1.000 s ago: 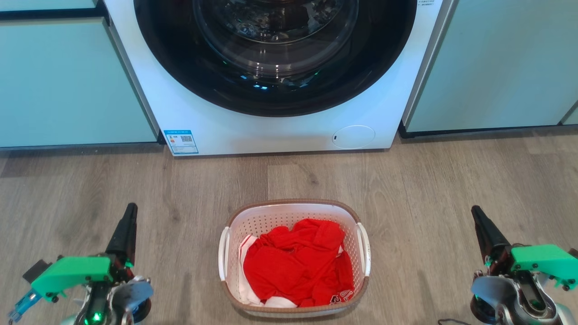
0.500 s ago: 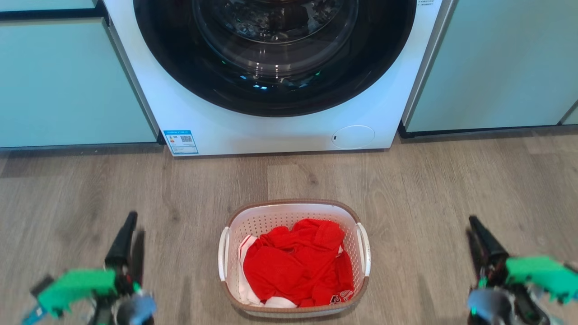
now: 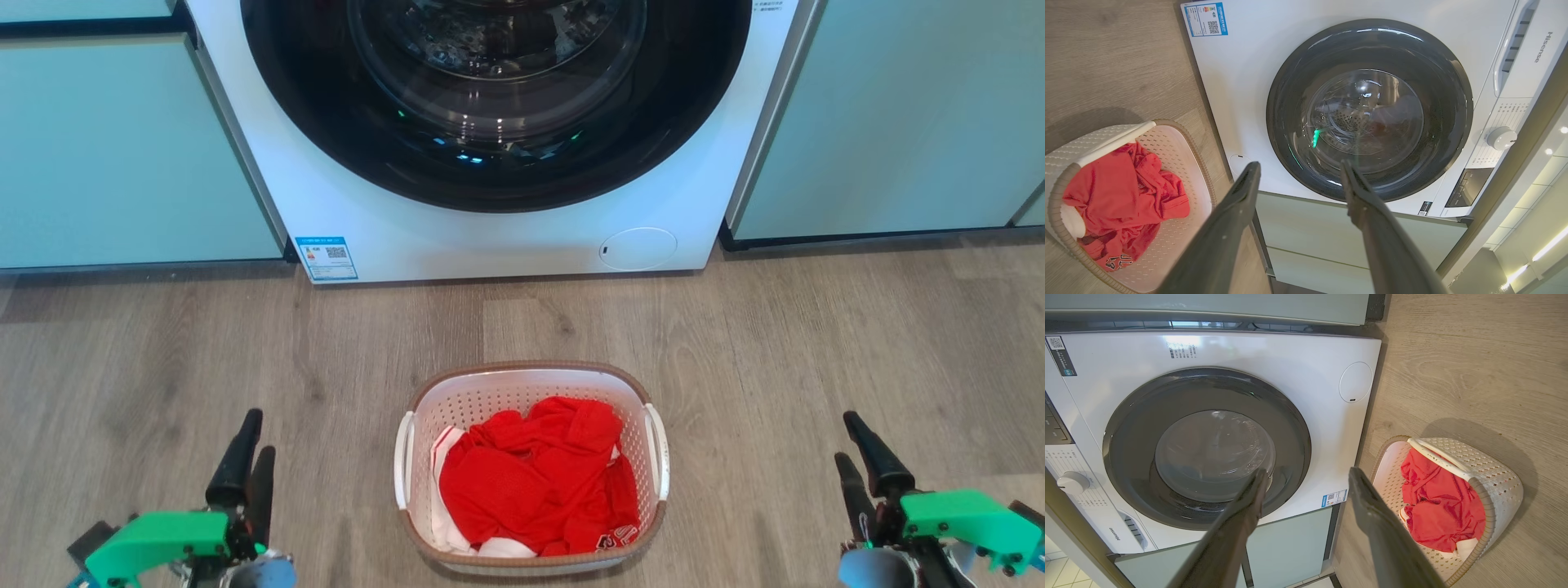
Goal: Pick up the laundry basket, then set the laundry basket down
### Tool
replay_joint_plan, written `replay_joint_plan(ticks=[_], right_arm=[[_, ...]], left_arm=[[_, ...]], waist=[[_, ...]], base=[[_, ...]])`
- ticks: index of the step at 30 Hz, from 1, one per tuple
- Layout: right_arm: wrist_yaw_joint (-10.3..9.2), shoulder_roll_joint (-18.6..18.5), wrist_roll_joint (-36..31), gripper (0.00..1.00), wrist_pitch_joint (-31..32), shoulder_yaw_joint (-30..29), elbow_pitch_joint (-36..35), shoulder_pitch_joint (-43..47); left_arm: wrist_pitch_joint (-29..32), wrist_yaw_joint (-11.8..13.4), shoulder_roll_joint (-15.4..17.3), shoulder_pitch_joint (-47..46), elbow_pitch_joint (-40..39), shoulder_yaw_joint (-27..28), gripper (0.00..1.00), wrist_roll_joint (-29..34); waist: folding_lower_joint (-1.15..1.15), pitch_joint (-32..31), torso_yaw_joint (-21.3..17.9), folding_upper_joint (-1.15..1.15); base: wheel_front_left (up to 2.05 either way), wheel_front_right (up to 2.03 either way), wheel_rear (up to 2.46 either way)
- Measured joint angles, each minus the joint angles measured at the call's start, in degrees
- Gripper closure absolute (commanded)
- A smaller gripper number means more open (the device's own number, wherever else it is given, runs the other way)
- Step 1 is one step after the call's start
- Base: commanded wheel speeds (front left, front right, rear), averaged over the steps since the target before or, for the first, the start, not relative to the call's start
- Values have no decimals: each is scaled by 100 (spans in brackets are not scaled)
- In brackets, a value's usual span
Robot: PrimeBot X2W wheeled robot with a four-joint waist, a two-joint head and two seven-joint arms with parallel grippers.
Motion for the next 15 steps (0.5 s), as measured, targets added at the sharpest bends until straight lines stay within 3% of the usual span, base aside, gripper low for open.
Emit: replay_joint_plan(ticks=[15], right_arm=[[0, 0, -1133, 0, -249, 26, -364, 1]], left_arm=[[-253, 247, 1, -1, -433, -77, 0, 980]], waist=[[0, -4, -15, 0]], base=[[0, 0, 0]])
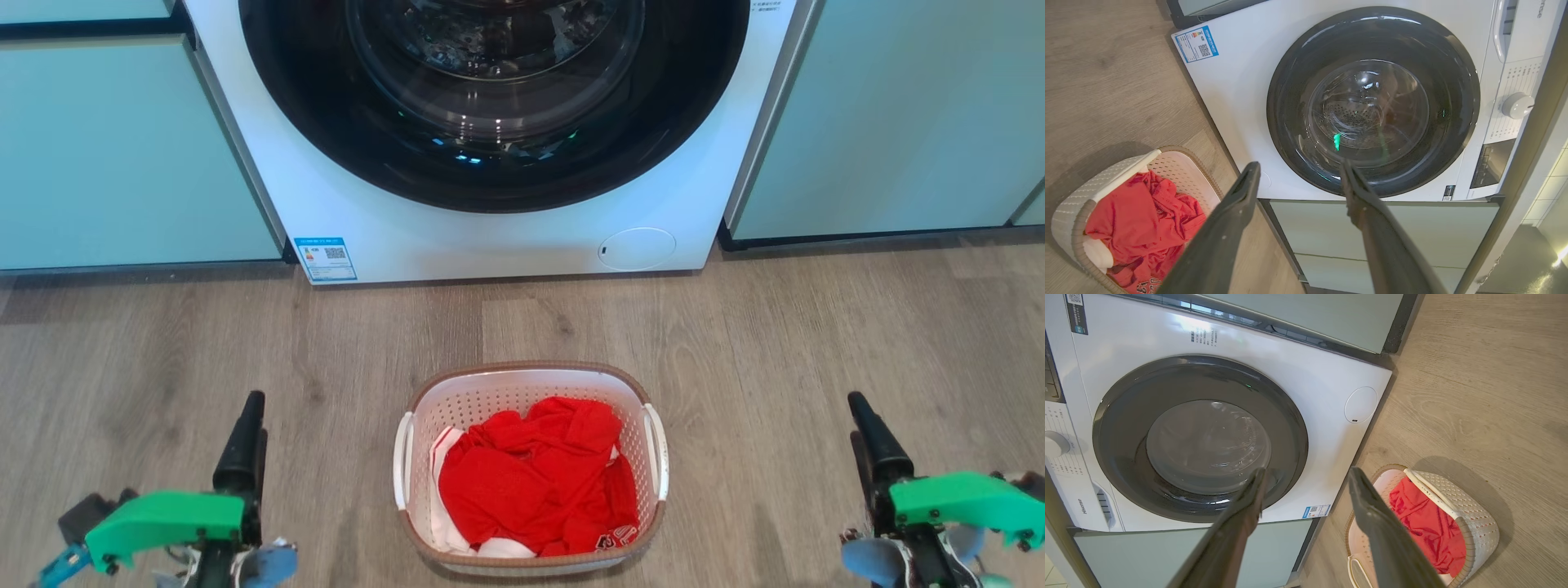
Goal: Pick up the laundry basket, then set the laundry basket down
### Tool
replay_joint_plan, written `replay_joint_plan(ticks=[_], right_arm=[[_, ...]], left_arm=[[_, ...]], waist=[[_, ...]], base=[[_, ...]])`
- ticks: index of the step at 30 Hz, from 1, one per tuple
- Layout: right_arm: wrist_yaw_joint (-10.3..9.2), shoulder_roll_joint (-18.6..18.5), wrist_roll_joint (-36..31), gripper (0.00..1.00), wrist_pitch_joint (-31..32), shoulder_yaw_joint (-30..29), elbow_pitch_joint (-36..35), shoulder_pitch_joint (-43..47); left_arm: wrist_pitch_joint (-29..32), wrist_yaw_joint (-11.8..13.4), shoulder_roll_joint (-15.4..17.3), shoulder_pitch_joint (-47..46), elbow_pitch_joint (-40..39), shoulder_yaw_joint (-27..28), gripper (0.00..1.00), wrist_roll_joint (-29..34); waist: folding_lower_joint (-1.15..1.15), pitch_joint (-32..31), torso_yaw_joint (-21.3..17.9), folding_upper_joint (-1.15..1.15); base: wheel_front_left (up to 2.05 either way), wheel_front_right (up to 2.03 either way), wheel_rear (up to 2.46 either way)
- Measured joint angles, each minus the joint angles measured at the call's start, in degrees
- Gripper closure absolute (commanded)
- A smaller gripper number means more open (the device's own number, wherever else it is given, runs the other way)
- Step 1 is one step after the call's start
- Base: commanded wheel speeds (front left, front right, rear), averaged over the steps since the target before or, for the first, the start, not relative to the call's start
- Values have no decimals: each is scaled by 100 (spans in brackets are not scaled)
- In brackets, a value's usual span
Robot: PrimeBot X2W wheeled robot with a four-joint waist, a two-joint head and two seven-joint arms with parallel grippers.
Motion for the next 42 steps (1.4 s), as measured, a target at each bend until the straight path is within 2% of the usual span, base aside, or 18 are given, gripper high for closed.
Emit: replay_joint_plan(ticks=[21, 27, 42], right_arm=[[0, -2, -2017, 0, -350, 276, -606, 1], [0, -3, -2517, 0, -443, 402, -735, 1], [0, -8, -3488, 0, -676, 597, -788, 3]], left_arm=[[-349, 338, 9, -29, -541, -537, 0, 2410], [-432, 500, 154, -30, -627, -756, 0, 3056], [-665, 1004, 443, -35, -742, -1300, 0, 4070]], waist=[[0, 17, -32, 0], [0, 18, -48, 0], [0, -4, -66, 0]], base=[[0, 0, 0], [0, 0, 0], [0, 0, 0]])
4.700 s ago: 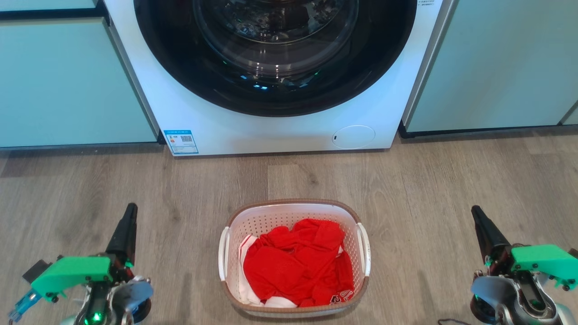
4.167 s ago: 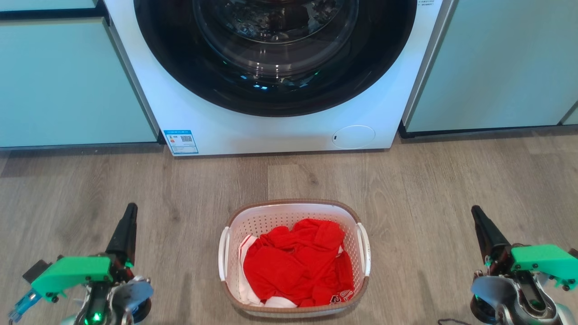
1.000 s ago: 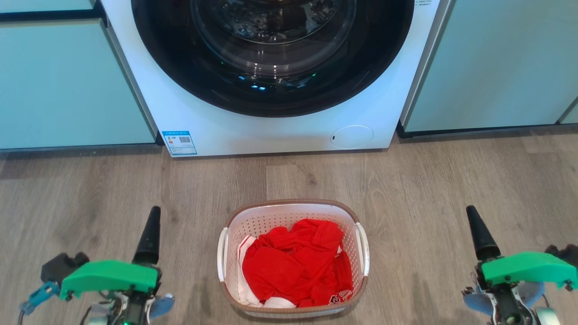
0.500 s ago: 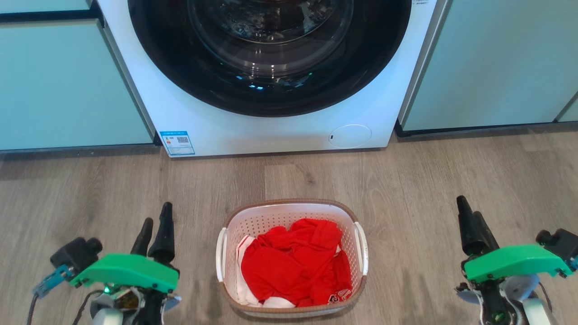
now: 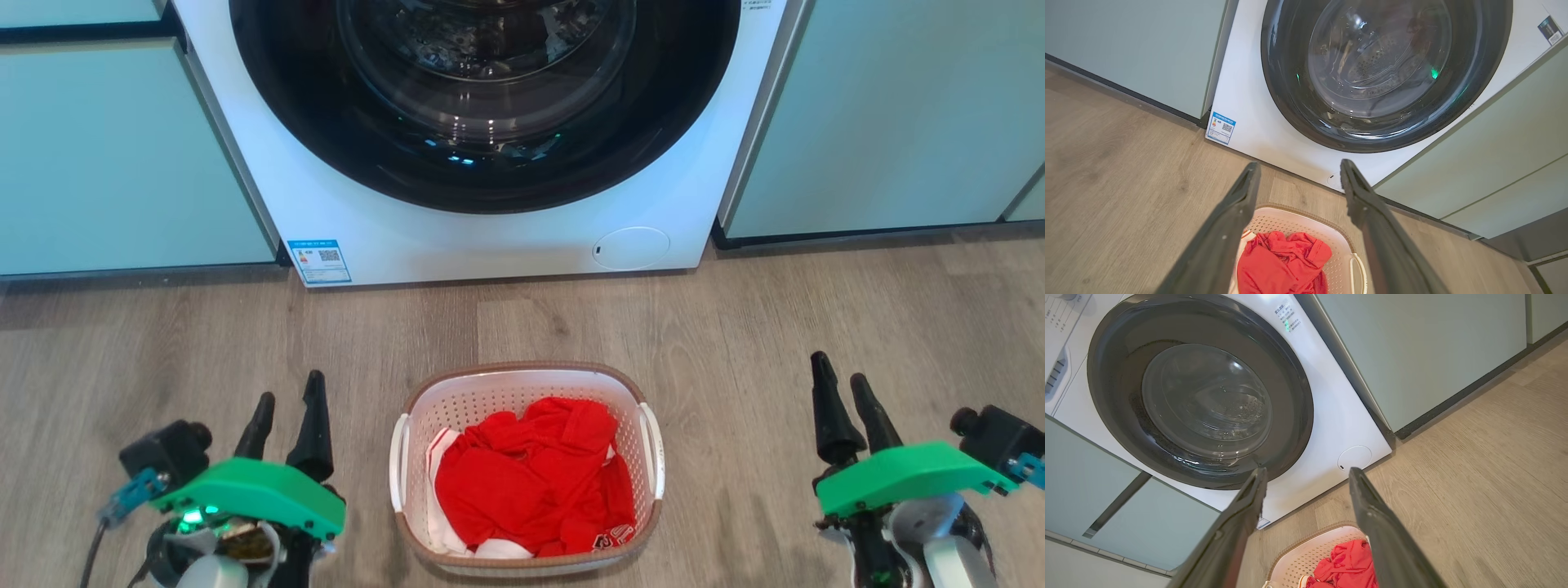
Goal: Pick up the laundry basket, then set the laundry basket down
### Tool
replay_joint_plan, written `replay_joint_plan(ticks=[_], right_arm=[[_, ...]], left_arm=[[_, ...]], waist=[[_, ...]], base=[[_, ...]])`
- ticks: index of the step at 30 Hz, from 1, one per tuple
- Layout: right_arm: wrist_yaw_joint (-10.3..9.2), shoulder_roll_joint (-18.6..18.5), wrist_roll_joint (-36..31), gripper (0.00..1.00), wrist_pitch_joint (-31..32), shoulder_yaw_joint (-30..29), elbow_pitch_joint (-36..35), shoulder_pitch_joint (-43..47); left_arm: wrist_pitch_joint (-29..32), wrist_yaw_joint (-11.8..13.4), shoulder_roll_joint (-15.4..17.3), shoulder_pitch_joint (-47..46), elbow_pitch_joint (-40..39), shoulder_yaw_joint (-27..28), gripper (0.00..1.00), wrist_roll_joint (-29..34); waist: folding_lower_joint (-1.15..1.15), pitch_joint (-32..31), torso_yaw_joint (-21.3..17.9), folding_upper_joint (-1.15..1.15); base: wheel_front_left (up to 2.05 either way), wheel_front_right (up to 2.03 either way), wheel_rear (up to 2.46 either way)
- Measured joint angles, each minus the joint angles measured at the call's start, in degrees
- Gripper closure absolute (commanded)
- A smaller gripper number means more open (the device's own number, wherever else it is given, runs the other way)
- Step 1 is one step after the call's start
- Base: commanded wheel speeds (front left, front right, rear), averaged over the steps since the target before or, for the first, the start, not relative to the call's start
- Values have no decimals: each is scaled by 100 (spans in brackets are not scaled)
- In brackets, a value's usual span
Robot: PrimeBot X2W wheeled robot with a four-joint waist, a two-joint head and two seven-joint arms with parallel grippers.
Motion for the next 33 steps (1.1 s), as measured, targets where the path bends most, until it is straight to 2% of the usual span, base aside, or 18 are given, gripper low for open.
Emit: replay_joint_plan(ticks=[20, 33], right_arm=[[0, -11, -1404, 0, -326, 209, -131, 9], [0, -19, -2287, 0, -528, 344, -288, 25]], left_arm=[[-344, 448, 248, 3, -133, -564, 0, 1251], [-545, 598, 285, 30, -315, -681, 0, 1965]], waist=[[0, -72, -22, 0], [0, -86, -61, 0]], base=[[0, 0, 0], [0, 0, 0]])
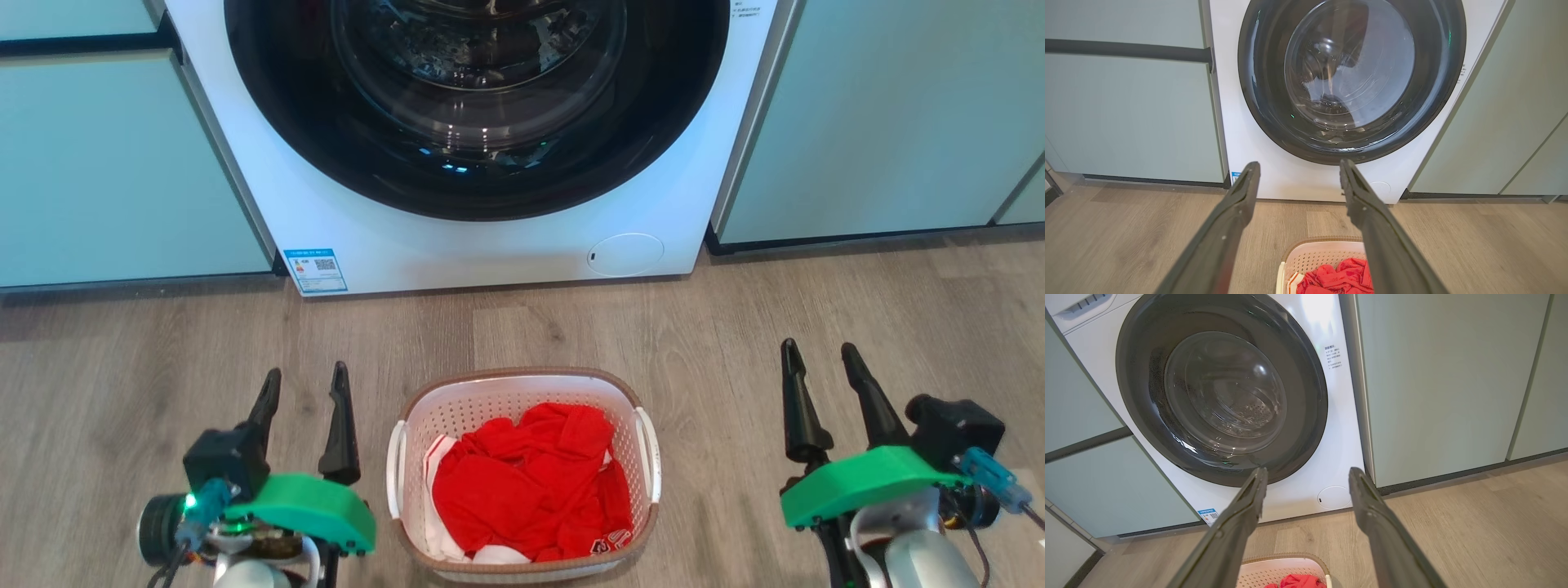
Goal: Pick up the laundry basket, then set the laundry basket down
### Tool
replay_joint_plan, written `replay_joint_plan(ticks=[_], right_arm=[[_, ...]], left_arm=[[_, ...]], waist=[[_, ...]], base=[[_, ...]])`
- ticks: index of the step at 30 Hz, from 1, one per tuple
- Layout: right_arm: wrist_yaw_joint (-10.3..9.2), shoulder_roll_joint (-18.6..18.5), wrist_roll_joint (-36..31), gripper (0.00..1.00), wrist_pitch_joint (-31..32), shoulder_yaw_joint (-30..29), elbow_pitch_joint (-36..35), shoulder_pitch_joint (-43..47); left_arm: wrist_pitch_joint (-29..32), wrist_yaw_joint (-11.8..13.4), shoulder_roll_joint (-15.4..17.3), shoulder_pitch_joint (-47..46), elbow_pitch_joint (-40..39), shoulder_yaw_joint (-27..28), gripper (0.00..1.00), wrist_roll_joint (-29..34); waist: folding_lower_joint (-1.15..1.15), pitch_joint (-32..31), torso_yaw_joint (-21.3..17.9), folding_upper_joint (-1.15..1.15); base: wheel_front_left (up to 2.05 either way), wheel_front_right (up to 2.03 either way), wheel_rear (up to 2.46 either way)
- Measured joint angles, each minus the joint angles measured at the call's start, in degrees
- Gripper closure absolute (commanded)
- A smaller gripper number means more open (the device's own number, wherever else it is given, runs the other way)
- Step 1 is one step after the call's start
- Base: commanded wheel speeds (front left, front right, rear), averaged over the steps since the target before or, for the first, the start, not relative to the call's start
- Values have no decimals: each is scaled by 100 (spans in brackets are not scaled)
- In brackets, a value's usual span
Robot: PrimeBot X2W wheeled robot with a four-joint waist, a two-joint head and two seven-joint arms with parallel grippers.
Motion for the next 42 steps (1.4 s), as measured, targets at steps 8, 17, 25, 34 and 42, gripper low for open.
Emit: replay_joint_plan(ticks=[8, 17, 25, 34, 42], right_arm=[[0, -2, -552, 0, -154, 56, -65, 4], [1, -9, -1193, 0, -298, 162, -199, 5], [1, -12, -1678, 0, -404, 204, -296, 40], [1, -13, -1678, 0, -404, 199, -285, 116], [1, -14, -1678, 0, -404, 194, -283, 116]], left_arm=[[-148, -54, -21, 144, -49, 25, 0, 407], [-303, -110, -71, 208, -82, 41, 0, 1068], [-422, -212, -186, 214, -108, 118, 0, 1551], [-422, -361, -260, 216, -80, 240, 0, 1614], [-422, -459, -312, 217, -69, 364, 0, 1696]], waist=[[0, -1, 5, 0], [0, 2, -8, 0], [0, 5, -20, 0], [0, 15, -25, 0], [0, 22, -30, 0]], base=[[0, 0, 0], [0, 0, 0], [0, 0, 0], [0, 0, 0], [0, 0, 0]])
